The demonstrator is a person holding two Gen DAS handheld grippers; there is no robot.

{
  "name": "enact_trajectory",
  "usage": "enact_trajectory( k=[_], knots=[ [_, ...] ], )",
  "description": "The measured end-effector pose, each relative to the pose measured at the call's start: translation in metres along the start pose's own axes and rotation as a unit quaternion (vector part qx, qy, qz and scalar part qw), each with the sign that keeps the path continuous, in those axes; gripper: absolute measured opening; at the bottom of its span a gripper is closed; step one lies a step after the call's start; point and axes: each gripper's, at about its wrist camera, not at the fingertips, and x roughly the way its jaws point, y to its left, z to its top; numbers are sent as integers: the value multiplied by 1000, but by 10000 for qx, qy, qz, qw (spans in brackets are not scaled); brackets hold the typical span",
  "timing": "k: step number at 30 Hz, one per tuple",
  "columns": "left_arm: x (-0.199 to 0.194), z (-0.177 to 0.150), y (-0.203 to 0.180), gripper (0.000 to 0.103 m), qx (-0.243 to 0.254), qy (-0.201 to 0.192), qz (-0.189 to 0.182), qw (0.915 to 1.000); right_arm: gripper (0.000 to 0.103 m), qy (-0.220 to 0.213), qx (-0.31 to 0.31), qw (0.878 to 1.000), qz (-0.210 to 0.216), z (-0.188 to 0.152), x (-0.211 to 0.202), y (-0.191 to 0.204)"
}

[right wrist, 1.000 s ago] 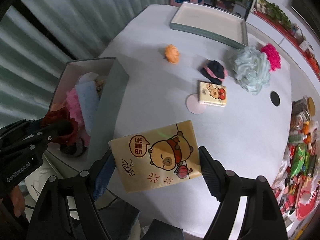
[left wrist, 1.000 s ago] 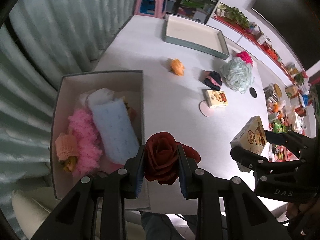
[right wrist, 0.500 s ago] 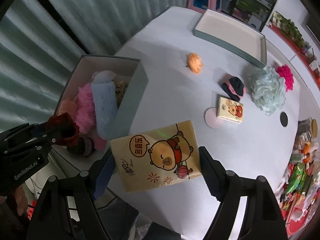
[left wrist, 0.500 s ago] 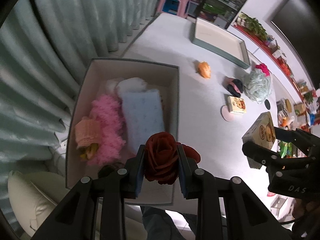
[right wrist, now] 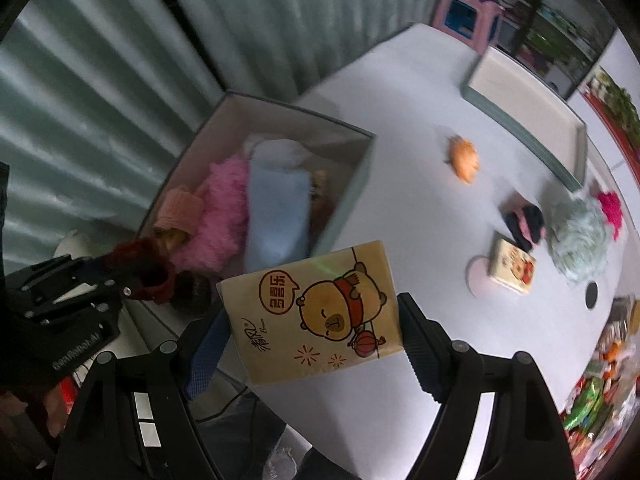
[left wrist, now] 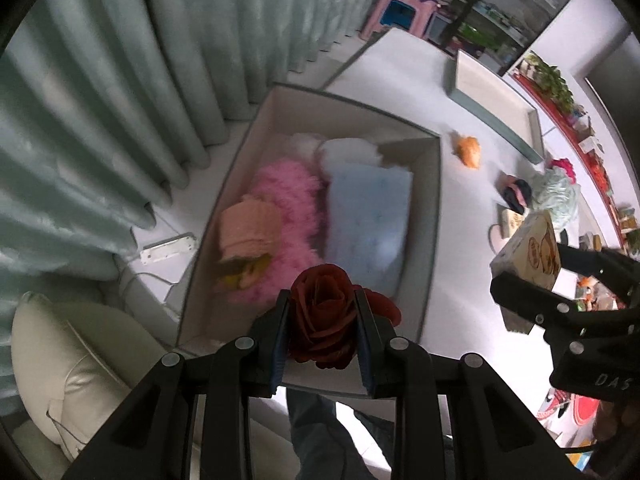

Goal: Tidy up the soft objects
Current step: 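Carry the tissue pack and red rose with both tools over the box, then open both tools to drop the tissue pack and rose into the box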

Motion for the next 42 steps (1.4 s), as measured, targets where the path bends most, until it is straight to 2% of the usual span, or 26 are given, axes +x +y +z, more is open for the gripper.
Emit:
enact_trajectory(
  k=[12,25,33,34,35,36,37,38,40,42],
  knots=[
    [12,-8,28,30,-223,109,187,9995,82,86,-350,9993,118,24,20,41],
    [29,-8,32,30,-197,296,170,9992,82,227,-314,9992,86,26,30,42],
    [49,-6,27,31,-88,449,223,9987,83,461,-247,9986,120,33,52,46],
    [50,-6,26,34,-93,446,261,9986,83,481,-246,9985,130,34,55,47],
    [51,-5,25,53,-94,442,280,9986,84,496,-253,9983,144,36,57,48],
    [51,-5,26,66,-132,407,306,9986,84,520,-280,9981,187,37,60,49],
    [49,-4,27,88,-196,336,363,9986,86,499,-293,9981,191,38,60,49],
    [46,-4,29,93,-232,266,384,9986,88,463,-306,9983,181,39,60,50],
    [39,-4,31,94,-266,102,367,9989,102,405,-308,9986,150,41,58,49],
    [37,-3,31,99,-273,38,334,9991,103,327,-252,9990,172,43,56,46]
  ],
)
